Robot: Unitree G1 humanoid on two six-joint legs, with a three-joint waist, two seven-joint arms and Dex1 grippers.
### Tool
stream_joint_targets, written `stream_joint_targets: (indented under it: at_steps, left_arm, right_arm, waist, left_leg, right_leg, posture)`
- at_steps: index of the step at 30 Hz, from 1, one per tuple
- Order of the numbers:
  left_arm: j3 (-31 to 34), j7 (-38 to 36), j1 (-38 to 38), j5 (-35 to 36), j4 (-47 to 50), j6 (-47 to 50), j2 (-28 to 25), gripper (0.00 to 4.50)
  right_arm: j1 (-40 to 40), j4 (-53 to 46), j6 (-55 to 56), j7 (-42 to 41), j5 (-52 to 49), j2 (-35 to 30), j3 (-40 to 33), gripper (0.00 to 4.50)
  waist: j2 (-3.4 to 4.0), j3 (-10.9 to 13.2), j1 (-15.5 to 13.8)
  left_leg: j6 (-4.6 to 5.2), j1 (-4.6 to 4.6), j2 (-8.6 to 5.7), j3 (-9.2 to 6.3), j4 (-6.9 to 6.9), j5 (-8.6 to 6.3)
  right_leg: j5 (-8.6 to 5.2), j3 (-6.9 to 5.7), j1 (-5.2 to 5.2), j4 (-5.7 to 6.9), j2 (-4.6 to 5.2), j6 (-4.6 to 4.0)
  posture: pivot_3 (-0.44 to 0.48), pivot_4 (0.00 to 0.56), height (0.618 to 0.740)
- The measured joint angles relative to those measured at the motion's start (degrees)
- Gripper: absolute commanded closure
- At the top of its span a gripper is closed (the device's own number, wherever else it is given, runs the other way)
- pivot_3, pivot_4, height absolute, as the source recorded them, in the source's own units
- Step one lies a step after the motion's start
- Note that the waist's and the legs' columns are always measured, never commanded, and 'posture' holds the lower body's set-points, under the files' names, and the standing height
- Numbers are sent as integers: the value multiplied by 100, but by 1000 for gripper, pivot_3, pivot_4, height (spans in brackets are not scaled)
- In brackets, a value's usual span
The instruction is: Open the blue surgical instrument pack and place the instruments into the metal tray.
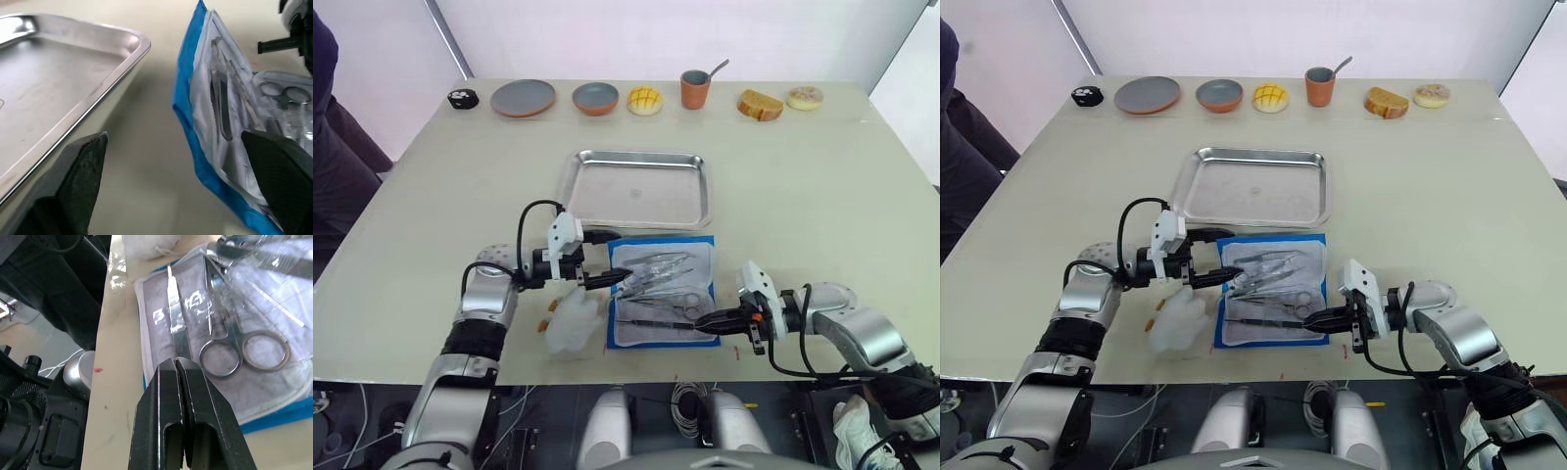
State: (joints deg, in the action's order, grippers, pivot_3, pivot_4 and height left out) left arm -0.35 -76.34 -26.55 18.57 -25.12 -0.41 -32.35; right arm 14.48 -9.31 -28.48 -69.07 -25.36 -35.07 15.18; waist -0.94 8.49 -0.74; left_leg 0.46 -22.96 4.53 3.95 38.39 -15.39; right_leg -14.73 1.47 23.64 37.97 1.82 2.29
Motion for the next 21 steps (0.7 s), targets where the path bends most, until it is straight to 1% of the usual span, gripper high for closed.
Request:
stream_joint_targets:
  at_steps: [4, 5, 6, 7, 8, 9, 10, 11, 12, 13, 14, 16, 17, 18, 20, 21]
  left_arm:
    - [225, -107, 236, 253, 166, 148, -154, 117]
    - [235, -121, 250, 292, 189, 169, -188, 20]
    - [319, -151, 321, 388, 260, 234, -249, 20]
    - [334, -155, 333, 406, 269, 241, -257, 0]
    - [384, -173, 387, 444, 314, 286, -287, 0]
    - [512, -249, 550, 629, 446, 414, -389, 0]
    - [709, -351, 779, 874, 647, 648, -560, 0]
    - [790, -384, 844, 960, 709, 739, -637, 0]
    - [927, -407, 943, 1101, 840, 880, -714, 0]
    - [1043, -456, 1084, 1258, 1031, 1048, -829, 0]
    - [1171, -486, 1217, 1398, 1210, 1217, -927, 0]
    - [1260, -495, 1295, 1495, 1320, 1325, -995, 0]
    - [1368, -475, 1406, 1572, 1442, 1417, -1020, 0]
    - [1481, -433, 1557, 1694, 1620, 1512, -1041, 0]
    - [1621, -383, 1715, 1804, 1815, 1601, -1055, 0]
    - [1784, -379, 1930, 1962, 2012, 1751, -1127, 0]
  right_arm:
    - [51, 9, 305, 177, -25, 205, -293, 4500]
    - [72, 12, 356, 210, -25, 239, -316, 4243]
    - [149, 20, 445, 228, -19, 293, -334, 4243]
    - [159, 20, 459, 229, -19, 297, -337, 3759]
    - [193, 23, 508, 229, -12, 305, -342, 3634]
    - [237, 30, 638, 220, 15, 323, -364, 3363]
    - [281, 120, 841, 208, 80, 358, -388, 2908]
    - [288, 174, 911, 207, 119, 357, -393, 2314]
    - [314, 264, 1035, 197, 193, 384, -378, 1883]
    - [375, 399, 1190, 181, 278, 416, -362, 1337]
    - [442, 555, 1366, 145, 361, 434, -355, 1024]
    - [495, 662, 1458, 110, 416, 447, -348, 564]
    - [551, 779, 1569, 58, 448, 481, -335, 135]
    - [631, 958, 1694, -12, 477, 506, -316, 56]
    - [690, 1162, 1827, -97, 519, 513, -305, 56]
    - [754, 1400, 2012, -222, 595, 520, -280, 56]
  waist:
    - [0, 0, 1]
    - [0, 0, 1]
    - [0, 0, 2]
    - [0, 0, 2]
    - [0, 0, 2]
    - [0, 0, 12]
    - [-3, 1, 28]
    - [-2, 2, 25]
    - [-3, 2, 17]
    - [-3, 2, 10]
    - [-3, 2, 9]
    - [-3, 2, -9]
    - [-3, 2, -2]
    - [-3, 2, 8]
    - [-4, 3, 9]
    - [-4, 3, 10]
  left_leg:
    - [0, 0, 0, -1, 0, 0]
    - [0, 0, 0, -1, 0, 0]
    - [0, 0, 0, 0, 0, 0]
    - [0, 0, 0, -1, 0, 0]
    - [0, 0, 0, 0, 0, 0]
    - [0, 0, 1, 0, -1, 0]
    - [0, 0, 3, 1, -2, 0]
    - [0, 2, 4, 0, -3, 0]
    - [0, 1, 4, -1, -3, 0]
    - [0, 1, 4, -1, -2, 0]
    - [0, 2, 4, 4, -1, 0]
    - [0, 1, 3, 4, -1, 0]
    - [0, 2, 3, 5, -1, 0]
    - [0, 2, 3, 7, -2, 0]
    - [0, 2, 4, 6, -2, 0]
    - [0, 3, 4, 5, -3, 0]
  right_leg:
    - [0, -1, 0, 1, 0, 0]
    - [0, -1, 0, 1, 0, 0]
    - [0, 0, 0, 1, 0, 0]
    - [0, 0, 0, 1, 0, 0]
    - [0, 0, 0, 0, 0, 0]
    - [0, 0, 1, 0, 0, 0]
    - [0, 0, 2, 0, -1, 0]
    - [0, -2, 2, 1, 0, -1]
    - [0, -3, 2, 2, -1, -1]
    - [0, -3, 1, 1, 0, -1]
    - [0, -1, 1, 1, 3, 0]
    - [0, -2, 1, 1, 4, 0]
    - [0, -1, 1, 0, 4, 0]
    - [0, 0, 1, 0, 4, 0]
    - [0, 0, 2, 0, 3, -1]
    - [-1, -1, 2, 1, 3, -1]
  posture:
    - [0, 150, 740]
    - [0, 150, 740]
    - [0, 150, 740]
    - [0, 150, 740]
    - [0, 150, 740]
    - [0, 150, 740]
    - [0, 150, 740]
    - [0, 150, 740]
    - [0, 150, 740]
    - [0, 150, 740]
    - [0, 150, 740]
    - [0, 150, 740]
    - [0, 150, 740]
    - [0, 150, 740]
    - [0, 150, 740]
    - [0, 150, 740]
